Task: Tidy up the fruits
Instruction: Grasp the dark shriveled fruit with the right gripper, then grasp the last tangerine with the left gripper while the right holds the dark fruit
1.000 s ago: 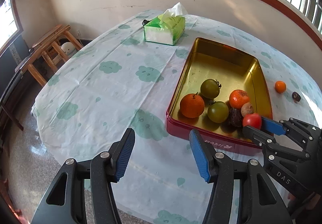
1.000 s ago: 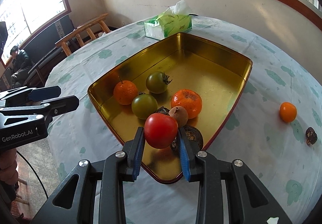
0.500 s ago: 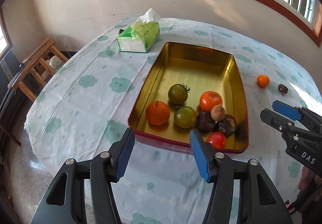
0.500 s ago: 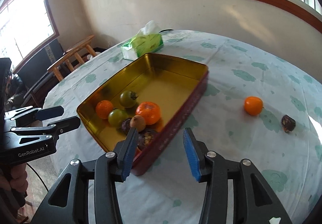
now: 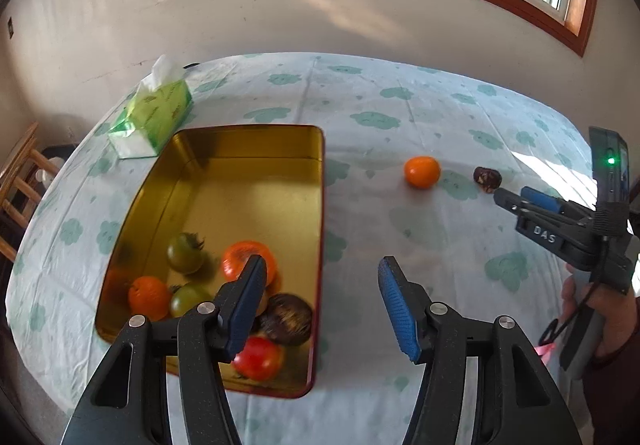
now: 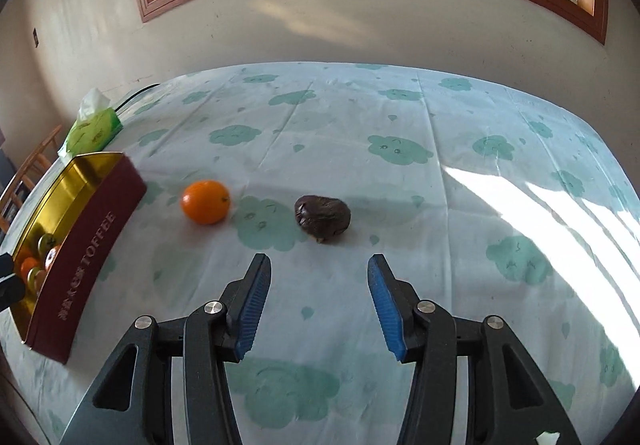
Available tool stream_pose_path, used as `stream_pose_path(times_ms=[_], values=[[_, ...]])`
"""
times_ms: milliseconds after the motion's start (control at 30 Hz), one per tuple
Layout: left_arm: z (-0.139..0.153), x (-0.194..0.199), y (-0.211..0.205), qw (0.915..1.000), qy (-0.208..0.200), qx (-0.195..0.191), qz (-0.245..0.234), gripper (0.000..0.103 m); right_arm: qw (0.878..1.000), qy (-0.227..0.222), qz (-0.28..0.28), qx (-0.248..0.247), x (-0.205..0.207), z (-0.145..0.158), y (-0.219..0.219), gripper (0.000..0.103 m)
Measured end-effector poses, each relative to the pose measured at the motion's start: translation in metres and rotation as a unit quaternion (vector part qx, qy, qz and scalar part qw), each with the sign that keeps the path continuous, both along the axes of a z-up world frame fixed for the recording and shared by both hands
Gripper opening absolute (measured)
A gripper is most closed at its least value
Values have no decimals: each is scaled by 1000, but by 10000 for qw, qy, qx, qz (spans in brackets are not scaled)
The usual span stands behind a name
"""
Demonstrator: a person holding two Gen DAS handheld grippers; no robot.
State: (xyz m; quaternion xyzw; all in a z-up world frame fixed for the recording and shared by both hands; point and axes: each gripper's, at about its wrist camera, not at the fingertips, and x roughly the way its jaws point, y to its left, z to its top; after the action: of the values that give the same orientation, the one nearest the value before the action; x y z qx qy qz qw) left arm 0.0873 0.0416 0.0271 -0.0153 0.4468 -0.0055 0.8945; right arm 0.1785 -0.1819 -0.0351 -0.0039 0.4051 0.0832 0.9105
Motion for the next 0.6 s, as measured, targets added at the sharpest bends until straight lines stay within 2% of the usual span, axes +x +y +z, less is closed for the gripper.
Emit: stream_pose_path(times_ms=[67, 267, 300, 333, 467, 600], values=[[-2, 14, -12, 9999, 33, -136, -90, 59, 10000, 53, 1, 17, 15, -5, 1, 48], [-16, 55, -42, 9996, 163, -176, -140, 59, 9998, 160, 116, -21, 39, -18, 9, 46], [-19, 61, -46, 9996, 162, -174, -159, 59, 9998, 150, 118, -50, 40, -18, 10, 43], [-22, 67, -50, 9997, 156, -163, -131, 59, 9998, 141, 161, -33, 40, -17, 11, 35], [-37, 89, -63, 9990, 124, -398, -169, 59, 9994, 143, 226, -197, 28, -16, 7, 34], [-50, 106, -74, 9984, 223, -486, -170, 59, 9996, 228, -143, -87, 3, -16, -24, 34]])
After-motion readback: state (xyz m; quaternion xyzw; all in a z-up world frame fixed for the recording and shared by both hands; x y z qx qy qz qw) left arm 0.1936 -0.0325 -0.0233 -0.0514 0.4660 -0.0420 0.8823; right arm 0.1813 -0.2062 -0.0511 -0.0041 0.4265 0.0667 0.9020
